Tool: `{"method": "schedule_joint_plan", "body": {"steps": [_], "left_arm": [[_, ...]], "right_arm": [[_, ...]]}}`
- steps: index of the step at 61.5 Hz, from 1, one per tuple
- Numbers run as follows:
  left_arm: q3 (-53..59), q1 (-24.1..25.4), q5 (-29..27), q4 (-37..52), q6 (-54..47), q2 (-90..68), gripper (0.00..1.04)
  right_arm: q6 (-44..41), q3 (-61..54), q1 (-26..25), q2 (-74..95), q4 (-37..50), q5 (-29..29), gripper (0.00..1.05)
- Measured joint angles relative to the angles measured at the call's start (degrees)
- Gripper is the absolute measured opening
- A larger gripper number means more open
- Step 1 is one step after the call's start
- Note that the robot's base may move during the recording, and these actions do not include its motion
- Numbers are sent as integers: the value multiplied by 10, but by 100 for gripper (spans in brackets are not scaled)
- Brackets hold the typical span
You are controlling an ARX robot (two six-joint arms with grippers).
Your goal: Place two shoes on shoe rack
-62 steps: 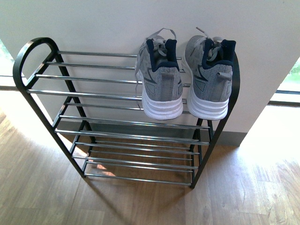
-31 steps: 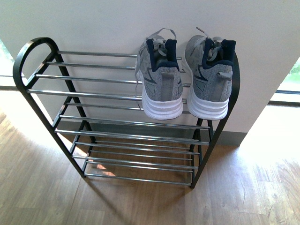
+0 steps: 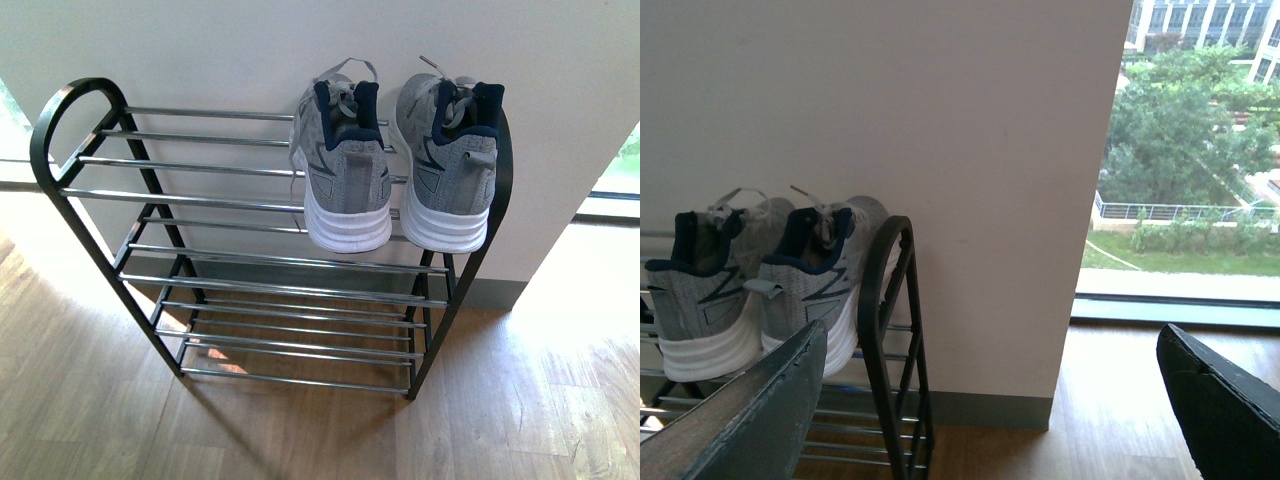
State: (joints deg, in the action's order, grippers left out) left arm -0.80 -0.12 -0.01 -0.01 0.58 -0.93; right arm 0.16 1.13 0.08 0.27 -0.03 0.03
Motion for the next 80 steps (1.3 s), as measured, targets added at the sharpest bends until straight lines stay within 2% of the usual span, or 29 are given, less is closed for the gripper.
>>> {"method": "schedule_joint_plan", "body": {"steps": [6,10,22,25,80], "left_arm": [[0,0,-1,0,0,0,36],[0,0,-1,0,0,0,52],[0,0,-1,0,0,0,85],[0,0,-1,0,0,0,97],[0,0,-2,0,-1,0,95]], "right_arm": [[0,0,0,-1,0,-1,96],[0,0,0,0,0,-1,96],[0,0,0,0,0,-1,96],[0,0,0,0,0,-1,96],[0,0,0,0,0,-2,96]]}}
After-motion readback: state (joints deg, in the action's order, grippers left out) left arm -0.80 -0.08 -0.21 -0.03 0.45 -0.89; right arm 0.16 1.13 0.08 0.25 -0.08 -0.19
